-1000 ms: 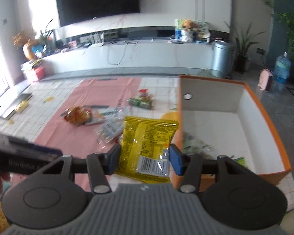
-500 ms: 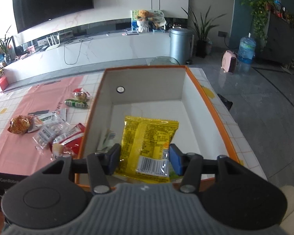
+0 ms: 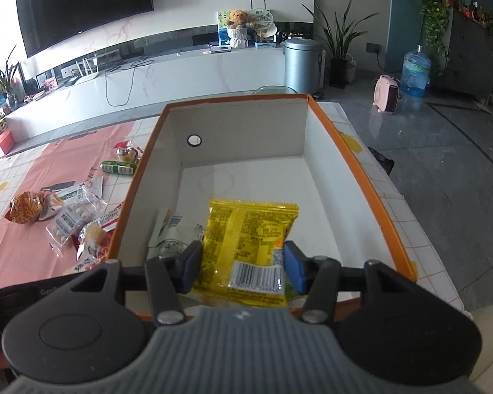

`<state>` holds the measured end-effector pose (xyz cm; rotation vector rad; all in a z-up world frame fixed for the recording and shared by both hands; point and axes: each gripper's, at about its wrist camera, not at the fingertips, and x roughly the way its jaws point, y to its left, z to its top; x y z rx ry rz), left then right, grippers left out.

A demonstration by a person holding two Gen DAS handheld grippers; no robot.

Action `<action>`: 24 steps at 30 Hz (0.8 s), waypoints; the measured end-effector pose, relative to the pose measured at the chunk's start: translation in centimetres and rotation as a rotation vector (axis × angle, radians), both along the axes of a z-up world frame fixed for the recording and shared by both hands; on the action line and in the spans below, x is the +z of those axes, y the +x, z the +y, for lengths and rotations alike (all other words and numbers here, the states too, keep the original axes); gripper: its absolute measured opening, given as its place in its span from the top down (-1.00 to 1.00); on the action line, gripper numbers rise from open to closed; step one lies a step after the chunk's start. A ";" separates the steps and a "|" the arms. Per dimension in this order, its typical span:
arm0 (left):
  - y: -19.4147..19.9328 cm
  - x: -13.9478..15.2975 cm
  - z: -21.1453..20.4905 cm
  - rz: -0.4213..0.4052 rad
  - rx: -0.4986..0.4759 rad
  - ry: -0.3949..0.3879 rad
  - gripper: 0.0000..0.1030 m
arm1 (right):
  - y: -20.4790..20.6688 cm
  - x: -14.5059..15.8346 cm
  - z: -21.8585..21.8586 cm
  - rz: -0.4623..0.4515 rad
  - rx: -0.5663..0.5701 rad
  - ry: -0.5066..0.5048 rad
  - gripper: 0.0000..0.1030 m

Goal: Organize snacks
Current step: 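Lower the yellow packet into the box while the left tool grasps the peanut pack, then carry the peanut pack into the box with the left tool and release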

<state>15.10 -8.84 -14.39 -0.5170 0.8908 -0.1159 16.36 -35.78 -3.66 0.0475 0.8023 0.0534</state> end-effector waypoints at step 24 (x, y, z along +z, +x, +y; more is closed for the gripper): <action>0.2 9.1 1.8 -0.147 -0.158 0.031 0.56 | 3.4 -0.4 -2.3 0.111 0.064 0.054 0.00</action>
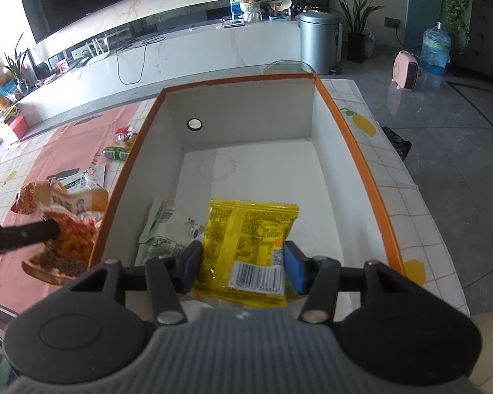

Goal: Organize snacks
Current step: 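Carry the peanut pack into the box with the left tool and release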

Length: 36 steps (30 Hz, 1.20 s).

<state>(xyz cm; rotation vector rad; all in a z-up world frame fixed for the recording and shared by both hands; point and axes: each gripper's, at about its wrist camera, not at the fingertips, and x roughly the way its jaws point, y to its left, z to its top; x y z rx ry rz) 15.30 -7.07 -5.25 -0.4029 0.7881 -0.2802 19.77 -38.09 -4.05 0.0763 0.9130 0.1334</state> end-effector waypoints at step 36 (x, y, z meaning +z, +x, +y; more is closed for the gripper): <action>11.9 -0.6 -15.1 0.175 -0.423 0.304 0.62 | 6.2 -3.3 -0.3 0.196 0.191 -0.175 -0.02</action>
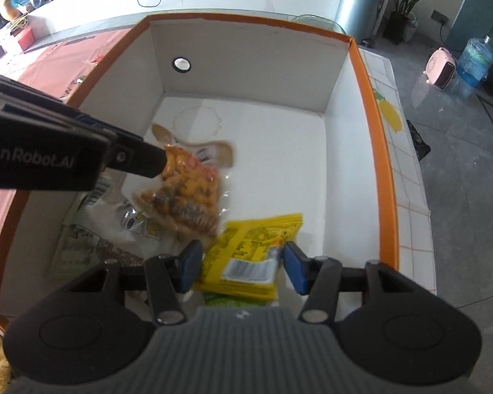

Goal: Organize snacks
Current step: 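Carry the peanut pack into the box with the left tool and release, then grasp the red packet with the right tool while the left tool grasps the noodle snack bag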

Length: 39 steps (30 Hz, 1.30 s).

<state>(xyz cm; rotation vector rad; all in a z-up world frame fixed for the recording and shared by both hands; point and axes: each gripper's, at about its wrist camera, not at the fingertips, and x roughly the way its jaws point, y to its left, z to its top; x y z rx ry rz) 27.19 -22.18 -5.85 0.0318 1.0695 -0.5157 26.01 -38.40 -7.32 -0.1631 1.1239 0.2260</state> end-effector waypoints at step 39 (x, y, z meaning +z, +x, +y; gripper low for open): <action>-14.9 6.4 27.2 -0.203 0.366 0.037 -0.40 | -14.4 5.9 19.1 -0.270 -0.074 0.347 -0.32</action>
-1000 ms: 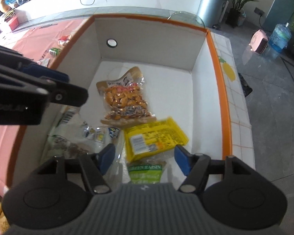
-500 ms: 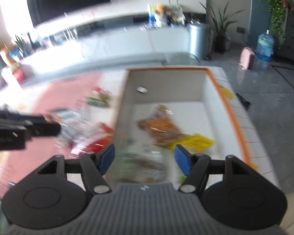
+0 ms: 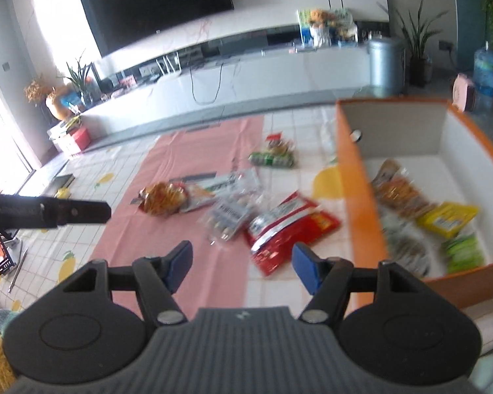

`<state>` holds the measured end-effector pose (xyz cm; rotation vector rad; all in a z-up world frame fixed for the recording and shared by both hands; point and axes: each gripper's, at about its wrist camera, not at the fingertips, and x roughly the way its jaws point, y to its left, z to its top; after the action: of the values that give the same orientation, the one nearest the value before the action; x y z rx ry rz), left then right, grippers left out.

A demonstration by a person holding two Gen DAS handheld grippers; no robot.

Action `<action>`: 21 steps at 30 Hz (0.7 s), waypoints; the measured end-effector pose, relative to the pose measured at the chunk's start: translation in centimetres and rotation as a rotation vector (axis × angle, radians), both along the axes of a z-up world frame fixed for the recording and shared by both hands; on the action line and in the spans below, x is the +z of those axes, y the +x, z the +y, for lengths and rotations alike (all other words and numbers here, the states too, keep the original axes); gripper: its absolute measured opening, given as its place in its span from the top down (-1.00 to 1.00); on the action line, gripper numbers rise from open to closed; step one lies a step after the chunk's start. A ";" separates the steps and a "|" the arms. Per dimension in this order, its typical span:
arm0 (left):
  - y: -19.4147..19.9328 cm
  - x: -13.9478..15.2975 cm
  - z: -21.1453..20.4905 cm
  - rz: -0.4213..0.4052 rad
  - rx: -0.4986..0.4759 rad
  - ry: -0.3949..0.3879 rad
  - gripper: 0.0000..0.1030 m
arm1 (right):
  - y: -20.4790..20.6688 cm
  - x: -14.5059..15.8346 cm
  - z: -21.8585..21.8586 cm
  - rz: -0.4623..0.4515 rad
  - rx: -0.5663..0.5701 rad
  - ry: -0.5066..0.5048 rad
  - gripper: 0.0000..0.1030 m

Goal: Organize snacks
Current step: 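Grasp the red packet with the right tool while the left tool grasps the noodle snack bag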

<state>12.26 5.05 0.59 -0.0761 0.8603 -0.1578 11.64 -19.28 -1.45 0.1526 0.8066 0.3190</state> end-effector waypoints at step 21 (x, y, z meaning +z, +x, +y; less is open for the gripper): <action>10.2 -6.4 6.3 0.018 -0.119 0.126 -0.53 | 8.3 -7.5 3.9 0.147 -0.356 -0.041 -0.65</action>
<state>22.49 11.39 -5.82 0.0918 0.8907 -0.2143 19.93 -15.39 -8.94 0.2793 0.9124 -0.0458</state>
